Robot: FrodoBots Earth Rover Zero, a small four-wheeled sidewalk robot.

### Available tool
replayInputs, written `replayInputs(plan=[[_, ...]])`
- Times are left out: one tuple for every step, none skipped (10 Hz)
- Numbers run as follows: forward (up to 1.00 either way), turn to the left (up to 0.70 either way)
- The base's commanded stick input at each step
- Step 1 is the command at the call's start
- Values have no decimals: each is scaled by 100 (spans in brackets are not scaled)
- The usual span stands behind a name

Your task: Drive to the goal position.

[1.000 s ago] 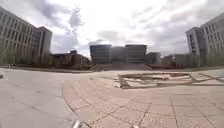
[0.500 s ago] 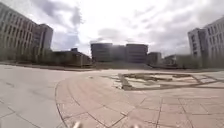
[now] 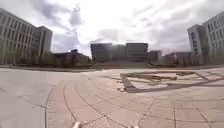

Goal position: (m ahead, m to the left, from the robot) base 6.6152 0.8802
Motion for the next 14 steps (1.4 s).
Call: replayInputs(plan=[[70, 0], [70, 0], [70, 0], [70, 0], [70, 0], [70, 0], [70, 0], [70, 0], [70, 0], [70, 0], [70, 0], [70, 0], [70, 0], [70, 0]])
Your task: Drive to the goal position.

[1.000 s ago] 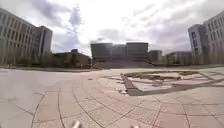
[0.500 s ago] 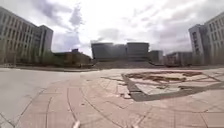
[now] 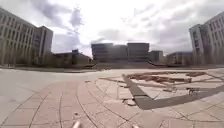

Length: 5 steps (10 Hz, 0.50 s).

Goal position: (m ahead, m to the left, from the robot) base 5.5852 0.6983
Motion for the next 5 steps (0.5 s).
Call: replayInputs(plan=[[70, 0], [70, 0], [70, 0], [70, 0], [70, 0]])
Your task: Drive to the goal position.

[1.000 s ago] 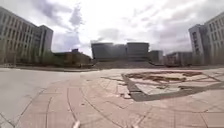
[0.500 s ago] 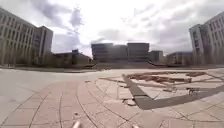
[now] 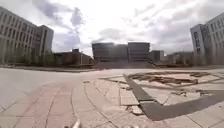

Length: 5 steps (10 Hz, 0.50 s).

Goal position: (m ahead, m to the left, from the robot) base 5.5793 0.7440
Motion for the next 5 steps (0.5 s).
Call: replayInputs(plan=[[70, 0], [70, 0], [70, 0], [70, 0], [70, 0]])
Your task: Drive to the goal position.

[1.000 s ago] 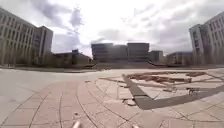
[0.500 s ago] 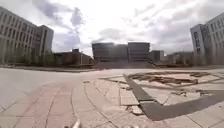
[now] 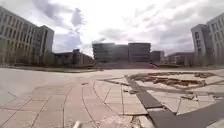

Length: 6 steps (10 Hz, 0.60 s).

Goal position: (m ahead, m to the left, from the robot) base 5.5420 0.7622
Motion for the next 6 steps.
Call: replayInputs(plan=[[70, 0], [70, 0], [70, 0], [70, 0], [70, 0], [70, 0]])
